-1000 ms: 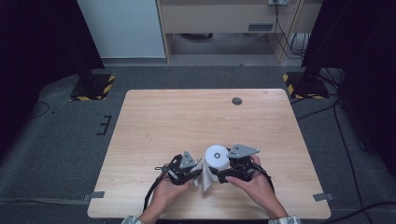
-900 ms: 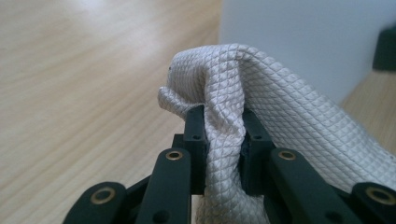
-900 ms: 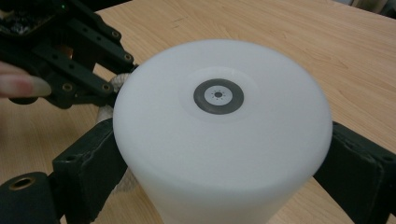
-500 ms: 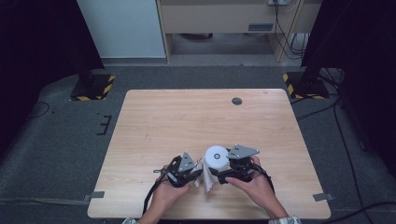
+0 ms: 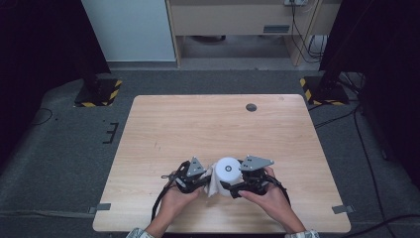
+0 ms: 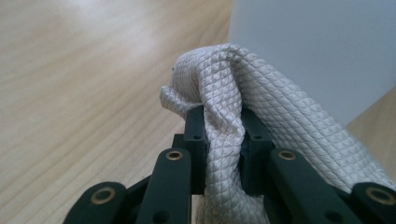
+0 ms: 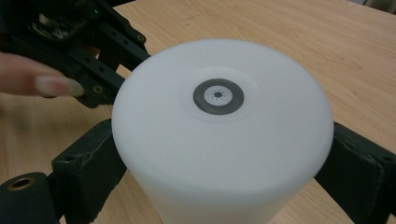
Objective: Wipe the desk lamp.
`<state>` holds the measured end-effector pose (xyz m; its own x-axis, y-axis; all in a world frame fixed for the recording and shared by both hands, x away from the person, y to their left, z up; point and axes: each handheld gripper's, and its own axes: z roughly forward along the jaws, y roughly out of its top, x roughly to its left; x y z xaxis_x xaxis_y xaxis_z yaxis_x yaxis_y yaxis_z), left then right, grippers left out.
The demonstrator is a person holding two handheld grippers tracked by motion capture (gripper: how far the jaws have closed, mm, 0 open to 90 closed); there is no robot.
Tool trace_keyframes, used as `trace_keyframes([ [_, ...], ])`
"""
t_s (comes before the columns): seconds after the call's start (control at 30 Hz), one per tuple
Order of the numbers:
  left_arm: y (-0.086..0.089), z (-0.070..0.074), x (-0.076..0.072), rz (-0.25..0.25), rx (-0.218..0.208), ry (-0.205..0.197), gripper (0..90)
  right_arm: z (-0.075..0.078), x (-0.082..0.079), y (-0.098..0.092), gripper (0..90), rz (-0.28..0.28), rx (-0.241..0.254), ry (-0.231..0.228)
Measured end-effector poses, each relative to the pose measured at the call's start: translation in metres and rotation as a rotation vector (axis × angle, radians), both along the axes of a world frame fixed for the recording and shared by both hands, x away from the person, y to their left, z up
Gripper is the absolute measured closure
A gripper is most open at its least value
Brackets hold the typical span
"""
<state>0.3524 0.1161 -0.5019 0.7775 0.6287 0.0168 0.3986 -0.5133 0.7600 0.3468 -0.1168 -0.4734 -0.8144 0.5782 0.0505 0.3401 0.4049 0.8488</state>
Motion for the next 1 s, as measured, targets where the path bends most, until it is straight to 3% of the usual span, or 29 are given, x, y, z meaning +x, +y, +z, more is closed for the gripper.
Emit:
trace_keyframes([
  [0.17,0.005,0.015,0.0,0.014,-0.081,-0.069,76.1,-0.001,0.0,0.001,8.8,0.004,0.005,0.0],
  [0.27,0.007,0.012,0.002,-0.006,-0.081,-0.028,76.1,-0.001,-0.001,0.001,8.8,0.011,0.006,0.001],
  [0.33,0.006,0.005,0.004,-0.022,-0.041,0.013,76.1,-0.001,0.0,0.001,8.8,0.01,0.007,0.002],
  [0.4,0.004,0.001,0.004,-0.03,-0.01,0.026,76.1,-0.001,-0.001,0.001,8.8,0.009,0.006,0.001],
  [0.47,0.005,0.006,0.004,-0.027,-0.029,-0.005,76.0,-0.001,-0.001,0.001,8.8,0.008,0.006,0.002],
  [0.53,0.009,0.016,0.003,-0.03,-0.091,-0.064,76.1,-0.001,-0.001,0.001,8.8,0.007,0.007,0.001],
  [0.6,0.012,0.023,0.004,-0.034,-0.128,-0.083,76.0,-0.001,-0.001,0.001,8.8,0.007,0.006,0.0],
  [0.7,0.01,0.016,0.005,-0.038,-0.103,-0.035,76.1,-0.001,-0.001,0.002,8.8,0.01,0.008,0.002],
  [0.8,0.005,-0.001,0.008,-0.043,-0.012,0.034,76.1,-0.001,-0.001,0.002,8.8,0.009,0.007,0.0],
  [0.83,0.004,-0.003,0.009,-0.042,-0.002,0.04,76.0,-0.001,-0.001,0.002,8.8,0.008,0.006,0.0],
  [1.0,0.007,0.001,0.009,-0.03,-0.036,0.018,76.0,-0.001,-0.001,0.002,8.5,0.006,0.013,0.004],
])
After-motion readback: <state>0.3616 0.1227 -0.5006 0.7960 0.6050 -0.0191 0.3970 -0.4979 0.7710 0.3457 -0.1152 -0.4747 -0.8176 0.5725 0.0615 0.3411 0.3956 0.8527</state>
